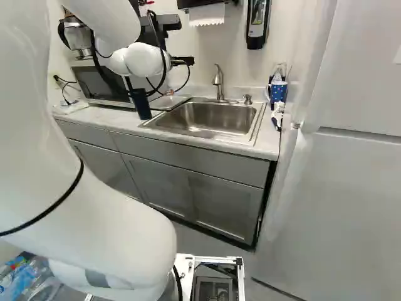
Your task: Rinse the cup and place it in the tray
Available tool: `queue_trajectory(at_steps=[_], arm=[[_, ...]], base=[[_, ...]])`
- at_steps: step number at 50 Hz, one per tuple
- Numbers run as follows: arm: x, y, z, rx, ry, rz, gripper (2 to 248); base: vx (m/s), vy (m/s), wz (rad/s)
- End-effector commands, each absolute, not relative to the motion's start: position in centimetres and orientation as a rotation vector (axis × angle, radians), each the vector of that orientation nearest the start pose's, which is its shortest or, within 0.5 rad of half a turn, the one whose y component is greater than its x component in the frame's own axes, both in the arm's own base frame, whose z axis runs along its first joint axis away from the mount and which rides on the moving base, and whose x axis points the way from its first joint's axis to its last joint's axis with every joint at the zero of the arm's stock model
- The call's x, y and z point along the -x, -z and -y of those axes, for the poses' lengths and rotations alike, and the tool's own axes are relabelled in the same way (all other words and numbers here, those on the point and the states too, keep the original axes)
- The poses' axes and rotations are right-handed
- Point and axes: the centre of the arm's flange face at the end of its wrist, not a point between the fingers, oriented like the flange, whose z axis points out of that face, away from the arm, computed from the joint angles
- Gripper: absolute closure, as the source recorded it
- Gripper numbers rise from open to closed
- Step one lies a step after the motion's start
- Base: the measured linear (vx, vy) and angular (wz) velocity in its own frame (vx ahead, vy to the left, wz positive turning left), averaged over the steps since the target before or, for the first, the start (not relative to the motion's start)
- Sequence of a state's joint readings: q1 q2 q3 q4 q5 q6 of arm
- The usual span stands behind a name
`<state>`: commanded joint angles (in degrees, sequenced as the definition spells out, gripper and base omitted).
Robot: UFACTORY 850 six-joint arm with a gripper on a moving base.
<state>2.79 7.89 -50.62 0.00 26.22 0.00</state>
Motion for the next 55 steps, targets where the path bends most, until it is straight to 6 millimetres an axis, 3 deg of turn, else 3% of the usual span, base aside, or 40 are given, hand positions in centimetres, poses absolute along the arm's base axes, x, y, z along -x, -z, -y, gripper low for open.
queue_trajectory(at_steps=[22,55], arm=[[-48.6,-64.8,-2.1,2.301,2.095,0.05,3],[-53.9,-64.8,0.9,2.341,2.113,-0.02,3]], base=[[0.0,0.0,0.0],[0.0,0.0,0.0]])
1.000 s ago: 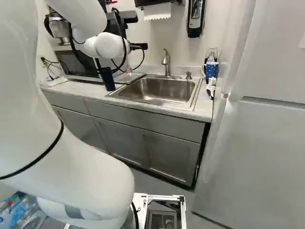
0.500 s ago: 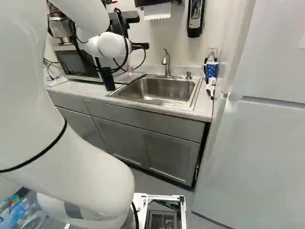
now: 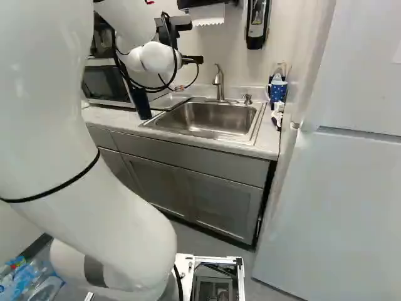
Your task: Rinse the cup and place it in the tray
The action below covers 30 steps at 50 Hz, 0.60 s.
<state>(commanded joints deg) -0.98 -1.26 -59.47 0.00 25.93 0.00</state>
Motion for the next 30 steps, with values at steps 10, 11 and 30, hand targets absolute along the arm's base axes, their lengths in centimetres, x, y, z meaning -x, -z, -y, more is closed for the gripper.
queue_trajectory(at_steps=[10,11,30], arm=[[-55.7,-64.7,1.9,2.357,2.111,-0.04,3],[-55.8,-64.7,2.0,2.359,2.111,-0.042,3],[-59.3,-64.2,3.9,2.406,2.085,-0.079,3]], base=[[0.0,0.0,0.0],[0.0,0.0,0.0],[0.0,0.0,0.0]])
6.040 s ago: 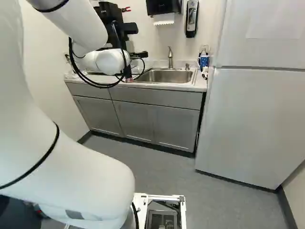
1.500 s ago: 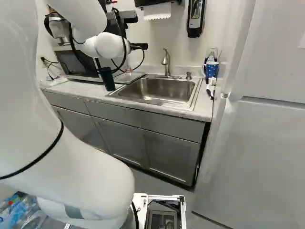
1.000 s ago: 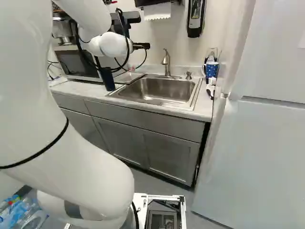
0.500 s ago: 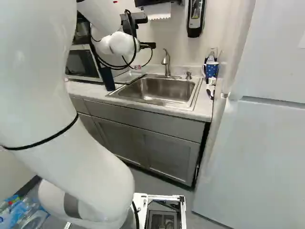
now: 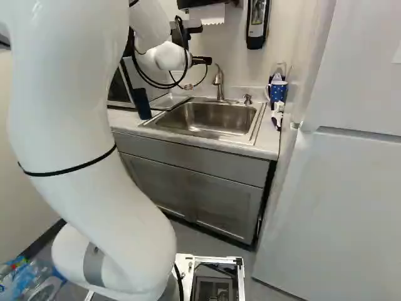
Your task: Rinse the cup and place it in the tray
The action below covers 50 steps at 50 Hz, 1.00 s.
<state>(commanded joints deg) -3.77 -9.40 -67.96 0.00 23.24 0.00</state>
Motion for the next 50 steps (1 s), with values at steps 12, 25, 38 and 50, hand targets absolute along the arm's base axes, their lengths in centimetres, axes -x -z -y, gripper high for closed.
queue_trajectory(at_steps=[12,25,38,50], arm=[[-61.6,-63.6,4.9,2.453,2.042,-0.098,3],[-63.9,-63.1,5.2,2.482,2.006,-0.101,3],[-66.3,-62.5,5.4,2.51,1.968,-0.102,3],[-68.7,-62.0,6.1,2.527,1.953,-0.112,3]], base=[[0.0,0.0,0.0],[0.0,0.0,0.0],[0.0,0.0,0.0],[0.0,0.0,0.0]])
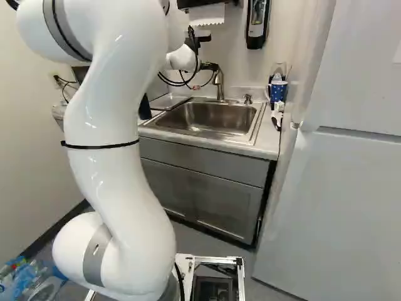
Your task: Rinse the cup and place it in the tray
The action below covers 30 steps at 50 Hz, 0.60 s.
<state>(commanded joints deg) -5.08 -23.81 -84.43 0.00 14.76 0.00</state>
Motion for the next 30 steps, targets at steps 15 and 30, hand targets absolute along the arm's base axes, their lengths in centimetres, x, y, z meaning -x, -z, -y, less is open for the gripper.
queue_trajectory(at_steps=[15,30], arm=[[-71.2,-61.6,6.7,2.515,1.975,-0.118,3],[-72.8,-61.7,7.5,2.474,2.037,-0.127,3]], base=[[0.0,0.0,0.0],[0.0,0.0,0.0]])
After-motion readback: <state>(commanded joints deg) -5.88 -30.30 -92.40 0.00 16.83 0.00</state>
